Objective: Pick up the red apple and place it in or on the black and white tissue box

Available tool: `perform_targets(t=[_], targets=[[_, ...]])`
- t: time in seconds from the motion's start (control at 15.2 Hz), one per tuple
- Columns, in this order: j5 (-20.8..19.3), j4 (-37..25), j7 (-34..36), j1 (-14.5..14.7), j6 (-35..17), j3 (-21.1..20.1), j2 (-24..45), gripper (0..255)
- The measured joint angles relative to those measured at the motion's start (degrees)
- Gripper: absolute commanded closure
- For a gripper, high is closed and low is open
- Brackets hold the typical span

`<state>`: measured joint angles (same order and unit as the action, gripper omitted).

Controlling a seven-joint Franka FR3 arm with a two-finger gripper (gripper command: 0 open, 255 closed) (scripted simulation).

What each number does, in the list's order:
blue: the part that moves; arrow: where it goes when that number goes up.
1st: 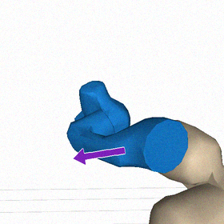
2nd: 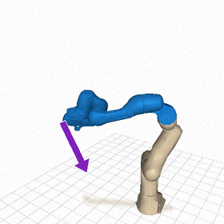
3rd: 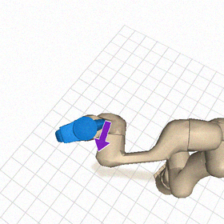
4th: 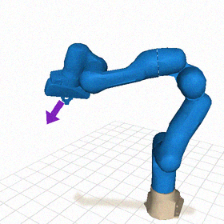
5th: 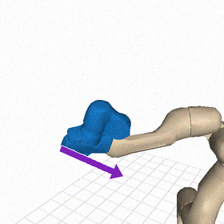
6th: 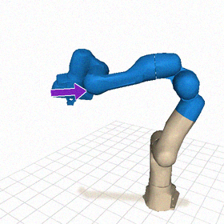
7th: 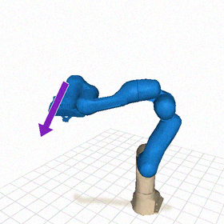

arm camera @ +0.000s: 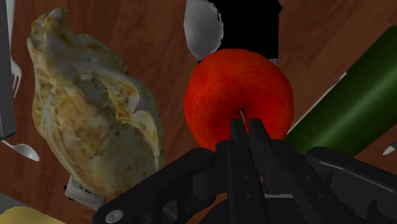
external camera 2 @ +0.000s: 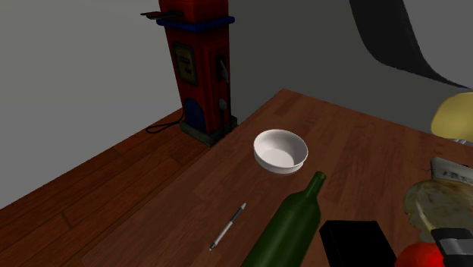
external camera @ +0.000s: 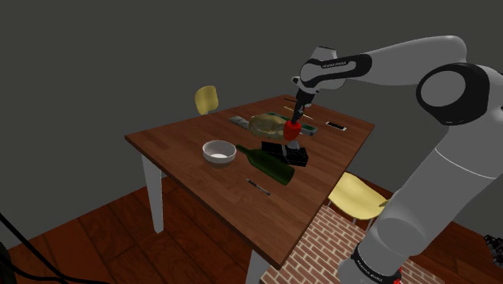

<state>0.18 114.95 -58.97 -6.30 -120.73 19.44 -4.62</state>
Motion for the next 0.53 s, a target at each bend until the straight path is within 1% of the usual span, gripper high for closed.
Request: perform_targets(t=[0.2, 0.53], targets=[[0.19, 1.45, -0.19, -0.03, -1.86, 0.07, 0.46, 255], [0.24, 1.77, -0.23, -0.03, -2.29, 0.09, 0.53, 255]])
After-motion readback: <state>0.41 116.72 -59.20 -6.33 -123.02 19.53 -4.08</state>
